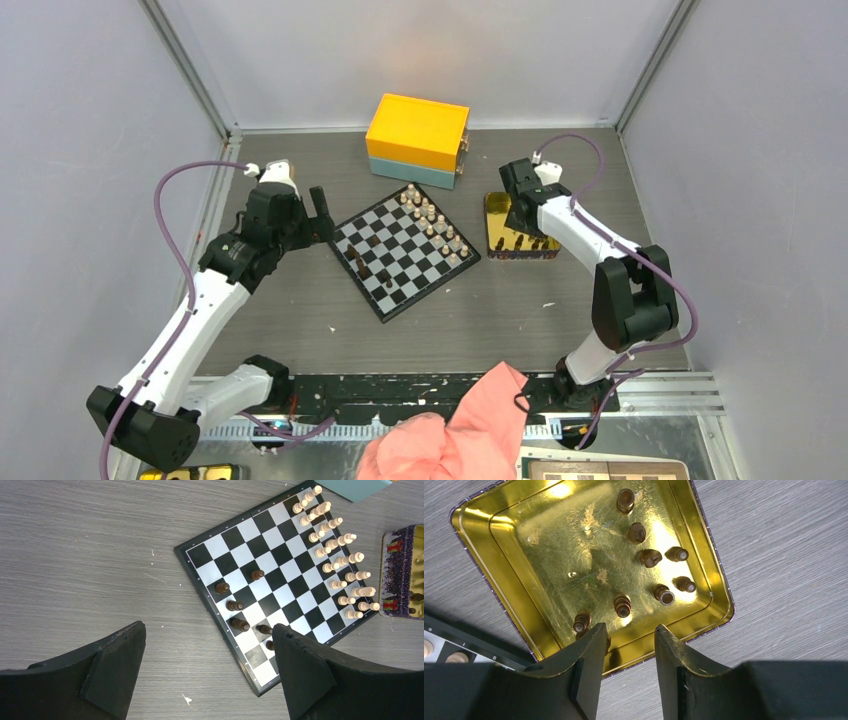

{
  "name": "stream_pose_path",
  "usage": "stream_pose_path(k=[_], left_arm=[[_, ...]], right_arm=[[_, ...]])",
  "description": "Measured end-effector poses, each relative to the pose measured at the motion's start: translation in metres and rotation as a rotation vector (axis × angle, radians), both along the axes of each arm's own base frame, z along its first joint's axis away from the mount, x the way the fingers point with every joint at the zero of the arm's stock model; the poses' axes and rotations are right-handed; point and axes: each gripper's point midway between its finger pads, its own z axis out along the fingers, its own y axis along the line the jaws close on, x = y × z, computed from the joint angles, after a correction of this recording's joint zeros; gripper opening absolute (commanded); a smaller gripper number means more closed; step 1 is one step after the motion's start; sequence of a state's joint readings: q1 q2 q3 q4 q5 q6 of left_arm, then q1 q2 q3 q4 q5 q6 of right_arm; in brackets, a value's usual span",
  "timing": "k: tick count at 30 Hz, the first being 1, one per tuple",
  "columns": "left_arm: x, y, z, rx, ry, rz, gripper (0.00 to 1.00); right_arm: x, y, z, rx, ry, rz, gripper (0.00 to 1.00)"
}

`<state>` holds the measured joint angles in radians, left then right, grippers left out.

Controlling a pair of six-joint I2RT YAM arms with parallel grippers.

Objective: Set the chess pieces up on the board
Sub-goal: Pick up the chess piece from the storage box.

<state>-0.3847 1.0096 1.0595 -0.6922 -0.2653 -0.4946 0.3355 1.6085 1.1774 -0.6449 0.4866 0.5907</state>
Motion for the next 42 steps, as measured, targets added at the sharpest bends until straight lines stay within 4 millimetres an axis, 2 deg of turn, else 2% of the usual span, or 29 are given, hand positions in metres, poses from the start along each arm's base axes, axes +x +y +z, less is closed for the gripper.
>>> stream_pose_path(k=[12,19,31,36,42], left_arm=[[0.000,0.000,0.000,0.000,0.000,0.000,0.97],[0.000,0.000,0.000,0.001,0.001,0.000,0.97],[-0.001,0.001,0.000,0.005,0.001,-0.002,0.97],[-0.002,0.001,-0.001,0.006,0.006,-0.002,0.97],[-0.002,0.002,0.001,0.006,-0.001,0.001,0.97]], right_arm=[[0.003,0.006,-0.019,0.098,0.009,-0.028,0.45],[0.007,0.006,-0.033,0.110,0.029,-0.044,0.45],[0.011,0.003,-0.045,0.114,0.045,-0.058,0.41],[0.013,0.002,-0.046,0.116,0.042,-0.064,0.30],[0.013,0.000,-0.046,0.118,0.039,-0.070,0.11]])
